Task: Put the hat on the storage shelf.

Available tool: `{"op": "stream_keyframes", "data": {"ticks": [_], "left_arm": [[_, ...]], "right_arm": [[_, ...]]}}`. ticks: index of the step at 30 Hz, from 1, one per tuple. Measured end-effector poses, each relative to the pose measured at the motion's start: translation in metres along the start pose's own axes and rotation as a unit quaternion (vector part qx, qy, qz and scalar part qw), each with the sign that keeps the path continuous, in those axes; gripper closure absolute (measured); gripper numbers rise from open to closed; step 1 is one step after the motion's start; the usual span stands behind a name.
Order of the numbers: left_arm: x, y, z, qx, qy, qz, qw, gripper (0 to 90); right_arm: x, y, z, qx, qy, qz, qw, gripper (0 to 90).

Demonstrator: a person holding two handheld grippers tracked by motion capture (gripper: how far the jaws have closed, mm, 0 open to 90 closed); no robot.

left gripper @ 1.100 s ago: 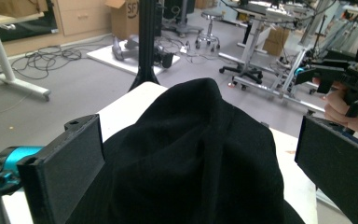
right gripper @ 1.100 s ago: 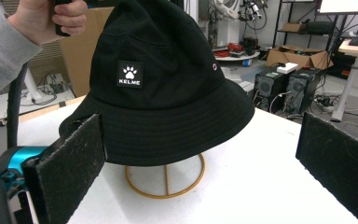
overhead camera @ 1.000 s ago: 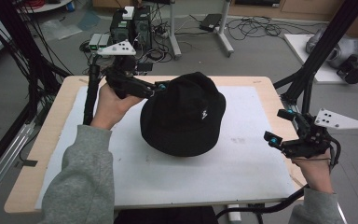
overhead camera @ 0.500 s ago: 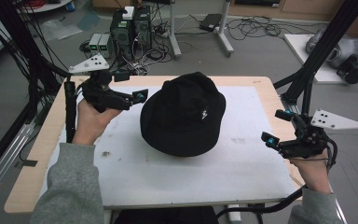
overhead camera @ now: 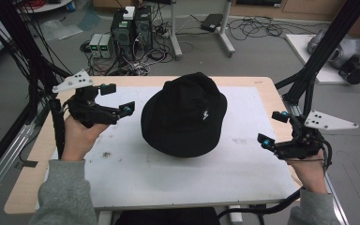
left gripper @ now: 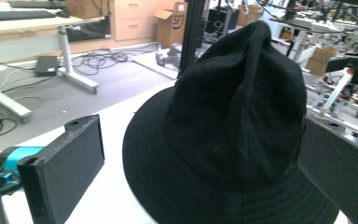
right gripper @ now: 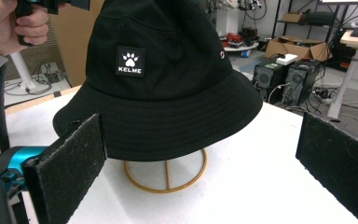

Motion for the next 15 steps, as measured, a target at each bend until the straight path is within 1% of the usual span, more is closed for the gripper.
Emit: {"op": "stream_keyframes", "data": {"ticks": [1, 3, 5, 7, 15], "left_arm": [[0.002, 0.002, 0.0, -0.006, 0.0, -0.001, 1.0, 1.7], [0.007, 0.006, 0.001, -0.008, 0.001, -0.002, 1.0, 1.7], [0.012, 0.011, 0.003, -0.018, 0.0, -0.004, 0.9998, 1.7], [0.016, 0.016, 0.003, -0.022, 0.003, -0.009, 0.9997, 1.7], [0.034, 0.033, 0.004, -0.054, 0.0, -0.012, 0.9985, 1.7]], "right_arm": [[0.0, 0.0, 0.0, 0.0, 0.002, 0.0, 1.0, 0.9], [0.0, -0.001, 0.001, 0.001, 0.003, -0.001, 1.0, 0.8], [0.001, -0.001, 0.002, 0.003, 0.0, 0.0, 1.0, 0.9], [0.001, -0.001, 0.002, 0.005, -0.001, 0.0, 1.0, 0.9], [0.001, -0.001, 0.0, 0.01, -0.001, -0.001, 0.9999, 0.8]]}}
Point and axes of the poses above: each handheld gripper's, and its own axes: y roughly backward along the jaws, x roughly out of its underside, z roughly to its left, the point moved 7 cm from there along -y, roughly forward along the jaws, and after that the axes turned 11 degrees about -y, right-handed, at the moved point
